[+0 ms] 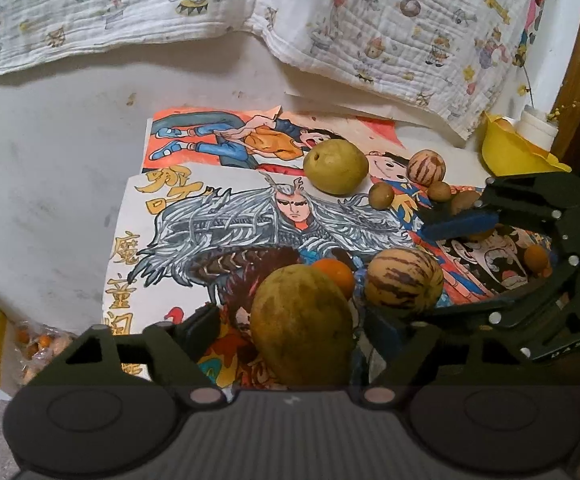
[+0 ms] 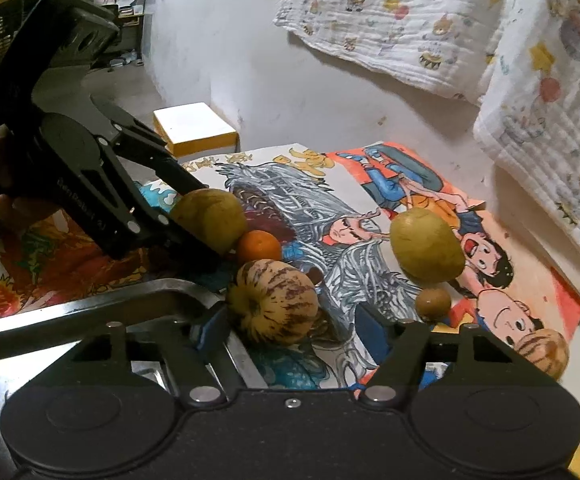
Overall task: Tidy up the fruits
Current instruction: 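Reach the right tool to the striped pepino while the left tool reaches the large mottled fruit, then close the right tool on the pepino while the left tool grasps the mottled fruit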
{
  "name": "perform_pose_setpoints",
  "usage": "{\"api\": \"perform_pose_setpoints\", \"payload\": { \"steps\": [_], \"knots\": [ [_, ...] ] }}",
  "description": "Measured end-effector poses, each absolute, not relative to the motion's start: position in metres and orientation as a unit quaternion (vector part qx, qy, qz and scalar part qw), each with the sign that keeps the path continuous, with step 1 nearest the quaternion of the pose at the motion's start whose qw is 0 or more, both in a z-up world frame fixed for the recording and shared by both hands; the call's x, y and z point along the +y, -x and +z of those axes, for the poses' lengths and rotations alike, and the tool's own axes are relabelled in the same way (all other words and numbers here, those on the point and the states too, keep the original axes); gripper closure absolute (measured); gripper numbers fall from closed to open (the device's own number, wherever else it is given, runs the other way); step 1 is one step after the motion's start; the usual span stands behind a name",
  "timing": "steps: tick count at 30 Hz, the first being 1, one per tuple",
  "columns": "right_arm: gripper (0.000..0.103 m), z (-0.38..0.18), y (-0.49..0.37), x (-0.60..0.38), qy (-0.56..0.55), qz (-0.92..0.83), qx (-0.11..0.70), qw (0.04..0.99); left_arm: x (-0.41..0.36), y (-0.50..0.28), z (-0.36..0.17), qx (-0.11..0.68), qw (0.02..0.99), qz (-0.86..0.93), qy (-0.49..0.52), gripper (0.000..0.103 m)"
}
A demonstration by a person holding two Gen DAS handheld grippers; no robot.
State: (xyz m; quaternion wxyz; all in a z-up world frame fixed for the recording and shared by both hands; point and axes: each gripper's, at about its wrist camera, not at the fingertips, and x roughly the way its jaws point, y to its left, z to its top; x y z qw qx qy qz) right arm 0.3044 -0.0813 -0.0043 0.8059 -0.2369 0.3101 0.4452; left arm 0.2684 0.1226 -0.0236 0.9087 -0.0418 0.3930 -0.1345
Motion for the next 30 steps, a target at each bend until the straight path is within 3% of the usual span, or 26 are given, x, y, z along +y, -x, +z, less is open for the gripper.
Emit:
{"api": "perform_pose_setpoints", "payload": {
  "steps": [3,11,16,21,30],
  "knots": [
    [0.034,-0.006,-0.307,-0.080,0.228,0.451,0.314,0.804,0.126,-0.269,-0.023,0.395,0.907,-0.137,0.047,0.030],
    [0.035,-0.011,-0.313,-0.076,0.202,0.462,0.326,0.800,0.128,-0.273,-0.024,0.396,0.905,-0.145,0.057,0.034],
    [0.039,-0.013,-0.313,-0.074,0.203,0.472,0.319,0.796,0.132,-0.275,-0.026,0.401,0.898,-0.162,0.086,0.045],
    [0.047,-0.014,-0.313,-0.071,0.199,0.482,0.316,0.793,0.133,-0.274,-0.026,0.399,0.898,-0.165,0.088,0.046],
    [0.049,-0.013,-0.314,-0.076,0.179,0.468,0.315,0.807,0.131,-0.269,-0.024,0.399,0.900,-0.148,0.093,0.046]
  ]
}}
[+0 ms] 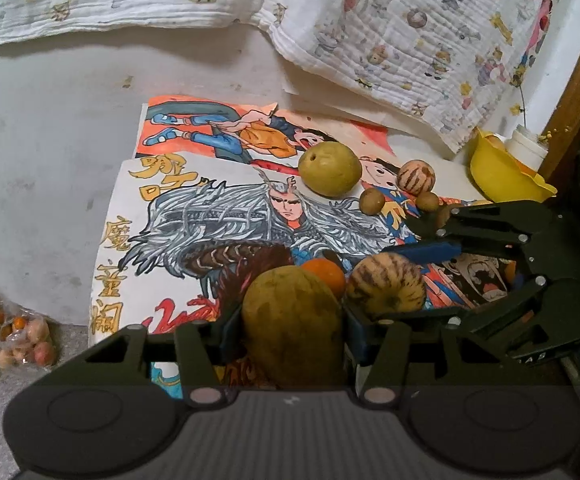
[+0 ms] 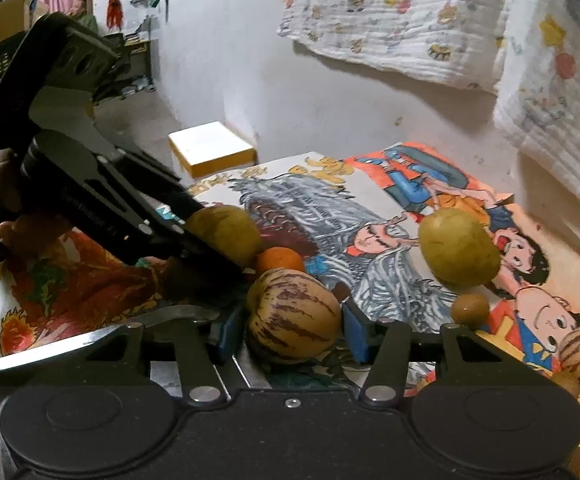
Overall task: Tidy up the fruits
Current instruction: 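Close the right tool on the pepino while the left tool grasps the mottled fruit, then lower the pepino onto the tray with the right tool while the left tool sets down the mottled fruit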
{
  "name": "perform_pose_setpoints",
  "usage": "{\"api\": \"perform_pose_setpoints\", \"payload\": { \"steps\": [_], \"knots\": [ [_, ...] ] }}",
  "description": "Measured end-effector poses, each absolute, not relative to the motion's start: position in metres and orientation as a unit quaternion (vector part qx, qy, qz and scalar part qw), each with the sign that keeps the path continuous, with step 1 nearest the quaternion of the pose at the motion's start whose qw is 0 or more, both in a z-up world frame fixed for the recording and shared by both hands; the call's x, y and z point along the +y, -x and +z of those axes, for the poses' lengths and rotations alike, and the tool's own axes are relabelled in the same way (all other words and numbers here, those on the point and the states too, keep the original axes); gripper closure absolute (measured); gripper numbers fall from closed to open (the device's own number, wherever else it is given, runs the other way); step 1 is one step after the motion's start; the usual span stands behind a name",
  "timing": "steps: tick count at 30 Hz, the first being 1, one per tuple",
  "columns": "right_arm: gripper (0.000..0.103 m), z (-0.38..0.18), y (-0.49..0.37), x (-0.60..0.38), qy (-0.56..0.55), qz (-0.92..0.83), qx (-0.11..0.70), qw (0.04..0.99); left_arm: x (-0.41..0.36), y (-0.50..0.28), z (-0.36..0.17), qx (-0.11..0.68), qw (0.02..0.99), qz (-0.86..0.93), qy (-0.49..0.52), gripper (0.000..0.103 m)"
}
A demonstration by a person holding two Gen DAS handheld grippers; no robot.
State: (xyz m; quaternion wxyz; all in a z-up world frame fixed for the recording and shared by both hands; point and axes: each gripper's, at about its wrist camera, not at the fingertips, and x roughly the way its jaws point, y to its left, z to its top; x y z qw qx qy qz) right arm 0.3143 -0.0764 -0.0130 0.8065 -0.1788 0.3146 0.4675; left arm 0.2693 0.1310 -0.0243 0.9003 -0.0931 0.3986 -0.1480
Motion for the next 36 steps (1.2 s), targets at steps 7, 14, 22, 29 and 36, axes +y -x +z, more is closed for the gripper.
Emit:
{"api": "perform_pose_setpoints", "payload": {
  "steps": [7,14,22,29,36],
  "knots": [
    [0.049,0.005,-0.303,-0.092,0.172,0.453,0.296,0.823,0.130,-0.256,-0.016,0.390,0.905,-0.134,0.104,0.046],
    [0.049,0.025,-0.272,-0.117,0.167,0.433,0.283,0.839,0.109,-0.235,0.005,0.371,0.913,-0.139,0.095,0.046],
    [0.049,0.034,-0.214,-0.148,0.157,0.407,0.294,0.851,0.085,-0.193,0.019,0.353,0.916,-0.166,0.089,0.046],
    [0.048,0.031,-0.167,-0.168,0.140,0.393,0.312,0.853,0.065,-0.156,0.014,0.362,0.908,-0.194,0.085,0.046],
    [0.048,0.020,-0.133,-0.172,0.134,0.389,0.327,0.851,0.048,-0.128,0.002,0.377,0.899,-0.205,0.082,0.046]
  ]
}}
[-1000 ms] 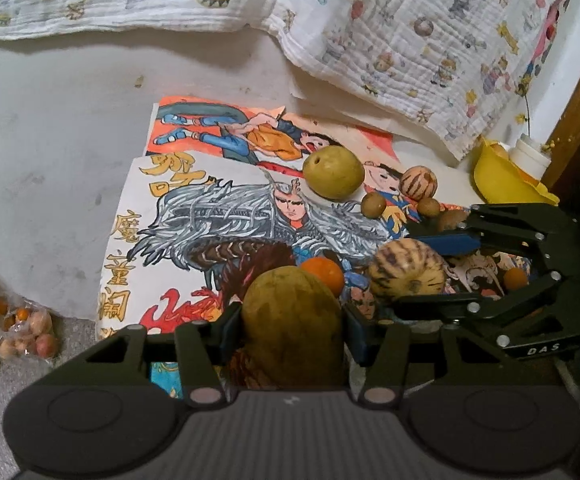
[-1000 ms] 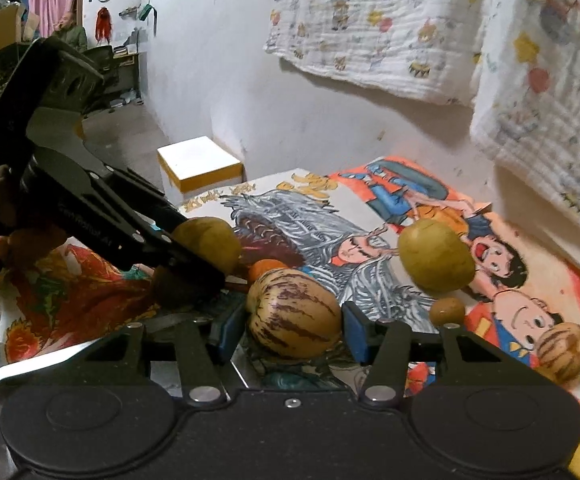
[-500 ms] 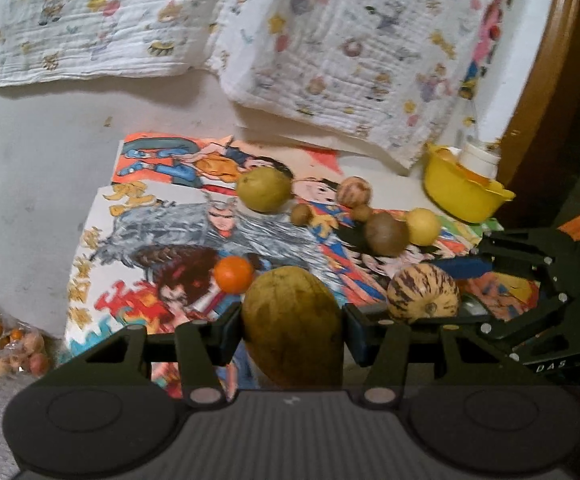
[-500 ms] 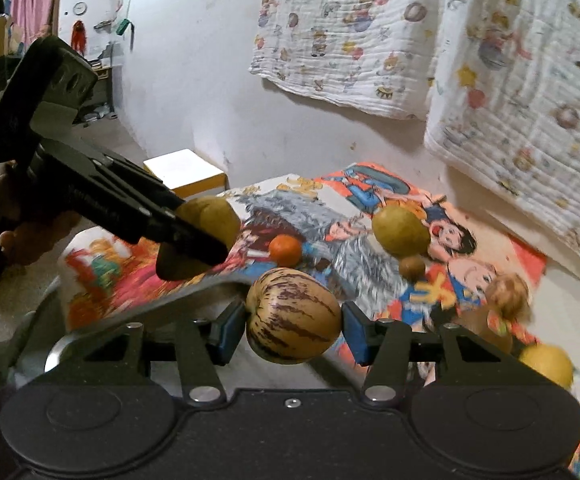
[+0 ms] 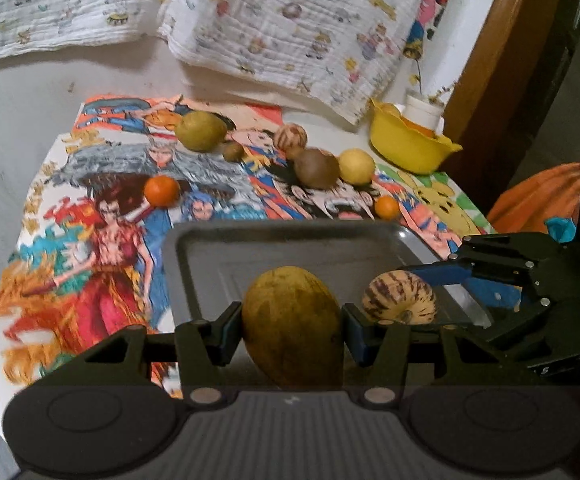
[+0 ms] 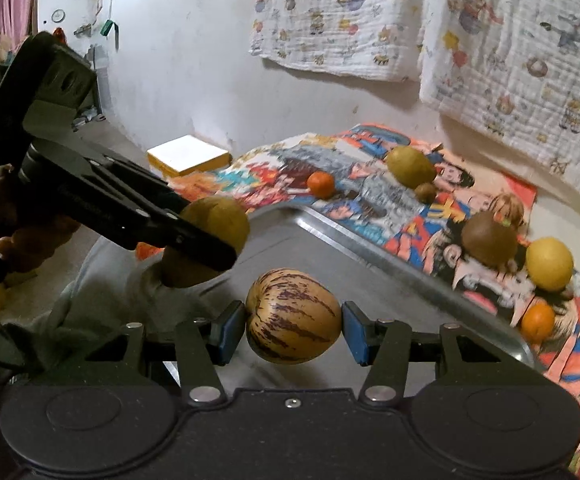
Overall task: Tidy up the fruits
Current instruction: 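Lower the pepino onto the tray with the right tool while the left tool sets down the mottled fruit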
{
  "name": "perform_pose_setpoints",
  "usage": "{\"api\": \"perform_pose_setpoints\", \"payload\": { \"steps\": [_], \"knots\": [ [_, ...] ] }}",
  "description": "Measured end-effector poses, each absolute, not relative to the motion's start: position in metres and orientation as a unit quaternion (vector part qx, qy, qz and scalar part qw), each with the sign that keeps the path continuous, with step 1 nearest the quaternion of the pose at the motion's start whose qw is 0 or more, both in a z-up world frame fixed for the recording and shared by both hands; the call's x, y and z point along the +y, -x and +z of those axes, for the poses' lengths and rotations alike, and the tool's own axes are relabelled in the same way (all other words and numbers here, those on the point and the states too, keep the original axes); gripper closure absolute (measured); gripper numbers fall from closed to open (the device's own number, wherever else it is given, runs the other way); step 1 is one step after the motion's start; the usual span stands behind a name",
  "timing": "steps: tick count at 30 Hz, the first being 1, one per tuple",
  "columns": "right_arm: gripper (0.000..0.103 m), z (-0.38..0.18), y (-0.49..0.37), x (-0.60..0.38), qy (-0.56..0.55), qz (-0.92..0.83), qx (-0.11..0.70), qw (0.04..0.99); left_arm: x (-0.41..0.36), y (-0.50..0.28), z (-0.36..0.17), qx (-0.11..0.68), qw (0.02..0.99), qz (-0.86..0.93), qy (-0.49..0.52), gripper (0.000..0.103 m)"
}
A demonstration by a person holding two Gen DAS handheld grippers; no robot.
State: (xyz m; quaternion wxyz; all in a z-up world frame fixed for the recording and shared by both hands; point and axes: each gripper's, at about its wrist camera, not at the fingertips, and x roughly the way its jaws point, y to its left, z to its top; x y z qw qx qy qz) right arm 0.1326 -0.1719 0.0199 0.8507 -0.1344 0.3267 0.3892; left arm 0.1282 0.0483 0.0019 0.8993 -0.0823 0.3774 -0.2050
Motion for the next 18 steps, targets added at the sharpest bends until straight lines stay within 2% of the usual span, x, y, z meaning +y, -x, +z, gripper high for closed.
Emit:
{"api": "perform_pose_setpoints", "payload": {
  "steps": [18],
  "knots": [
    [0.048,0.005,-0.124,-0.178,0.124,0.371,0.344,0.854,0.034,-0.122,-0.011,0.399,0.897,-0.186,0.050,0.046]
  ]
}}
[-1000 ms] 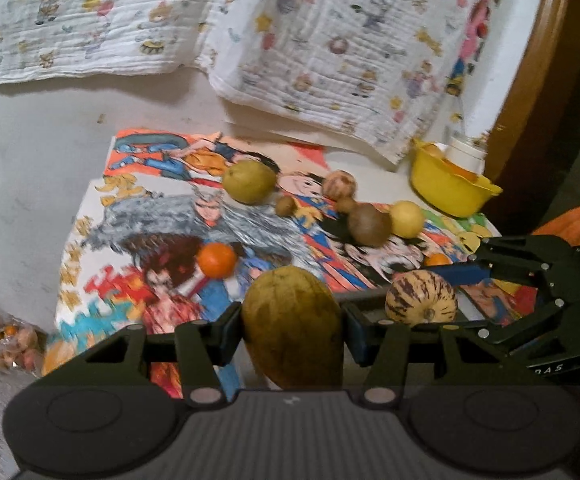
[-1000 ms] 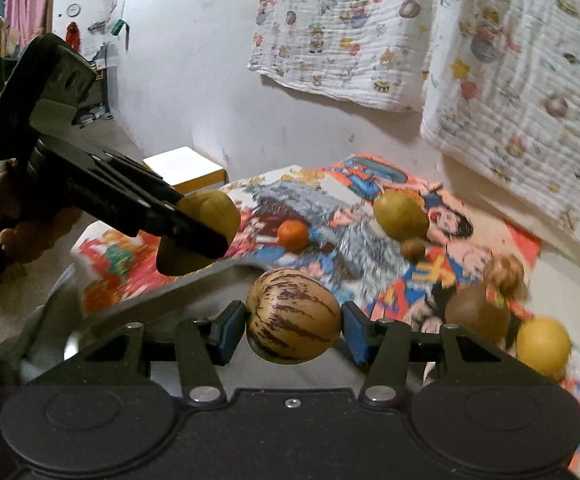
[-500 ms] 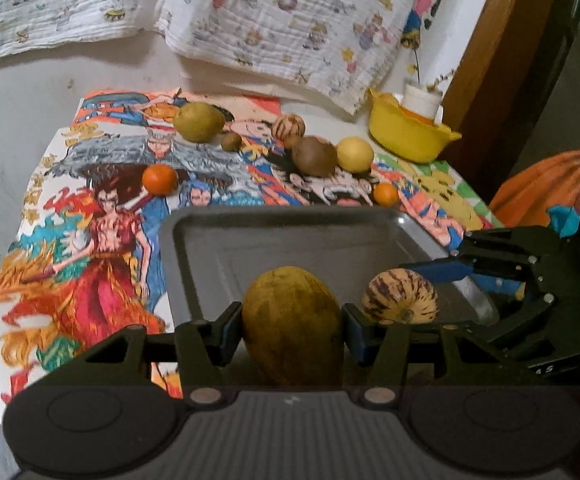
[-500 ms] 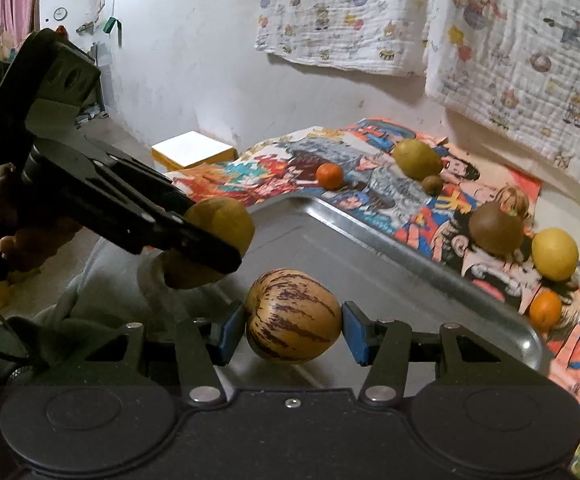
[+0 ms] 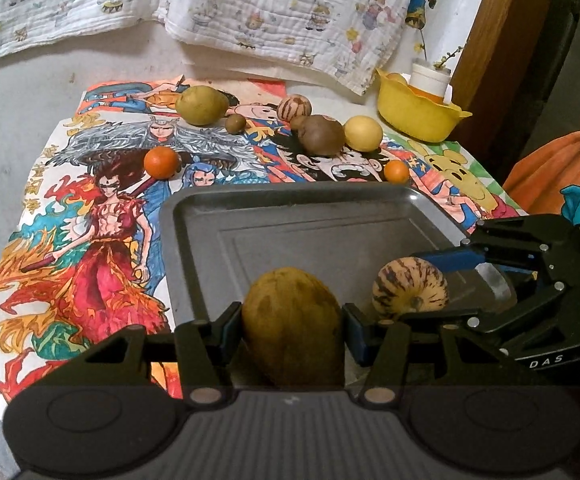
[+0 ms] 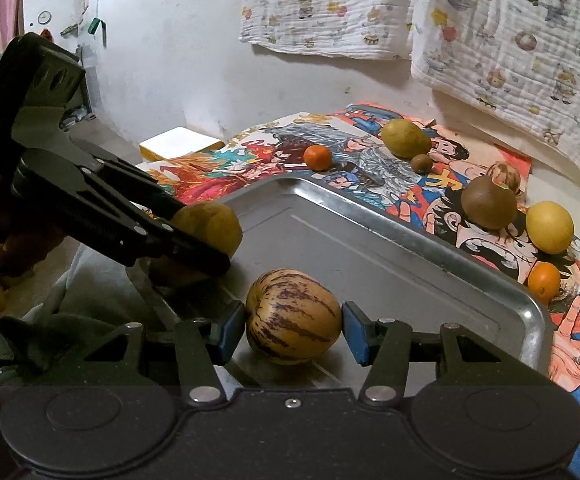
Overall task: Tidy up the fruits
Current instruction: 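Lower the pepino onto the tray with the right tool while the left tool sets down the mottled fruit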
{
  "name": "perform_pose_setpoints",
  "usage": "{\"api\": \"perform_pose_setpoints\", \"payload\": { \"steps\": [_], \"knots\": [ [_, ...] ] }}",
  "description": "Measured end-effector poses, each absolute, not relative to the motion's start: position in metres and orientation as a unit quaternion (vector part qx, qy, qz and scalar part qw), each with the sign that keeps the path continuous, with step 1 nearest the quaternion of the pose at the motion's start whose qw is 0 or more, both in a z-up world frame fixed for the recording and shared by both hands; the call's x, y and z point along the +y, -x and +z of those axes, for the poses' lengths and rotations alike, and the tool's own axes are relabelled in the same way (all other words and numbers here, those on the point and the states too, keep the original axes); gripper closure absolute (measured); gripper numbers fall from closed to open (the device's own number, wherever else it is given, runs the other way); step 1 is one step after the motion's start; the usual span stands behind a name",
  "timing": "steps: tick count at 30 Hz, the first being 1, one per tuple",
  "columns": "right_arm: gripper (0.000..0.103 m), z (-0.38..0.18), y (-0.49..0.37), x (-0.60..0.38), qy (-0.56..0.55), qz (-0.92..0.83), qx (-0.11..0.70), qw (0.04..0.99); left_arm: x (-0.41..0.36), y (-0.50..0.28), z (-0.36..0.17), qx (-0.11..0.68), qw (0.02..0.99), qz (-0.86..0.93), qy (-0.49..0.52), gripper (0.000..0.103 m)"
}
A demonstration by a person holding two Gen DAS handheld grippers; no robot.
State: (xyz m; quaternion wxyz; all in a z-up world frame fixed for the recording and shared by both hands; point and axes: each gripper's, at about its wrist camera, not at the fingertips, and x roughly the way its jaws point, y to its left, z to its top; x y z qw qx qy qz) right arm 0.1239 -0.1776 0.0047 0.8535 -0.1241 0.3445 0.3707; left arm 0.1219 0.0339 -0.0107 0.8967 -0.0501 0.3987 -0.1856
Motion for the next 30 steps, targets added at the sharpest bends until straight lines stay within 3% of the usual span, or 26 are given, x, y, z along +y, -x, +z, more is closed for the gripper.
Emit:
{"api": "perform_pose_setpoints", "payload": {
  "steps": [5,17,30],
  "knots": [
    [0.047,0.003,-0.125,-0.178,0.125,0.369,0.341,0.855,0.036,-0.125,-0.011,0.397,0.898,-0.181,0.057,0.045],
    [0.039,0.001,-0.122,-0.181,0.124,0.364,0.340,0.858,0.044,-0.115,-0.003,0.379,0.907,-0.169,0.069,0.030],
    [0.015,0.008,-0.104,-0.189,0.112,0.365,0.325,0.865,0.054,-0.084,0.009,0.346,0.922,-0.163,0.059,0.002]
  ]
}}
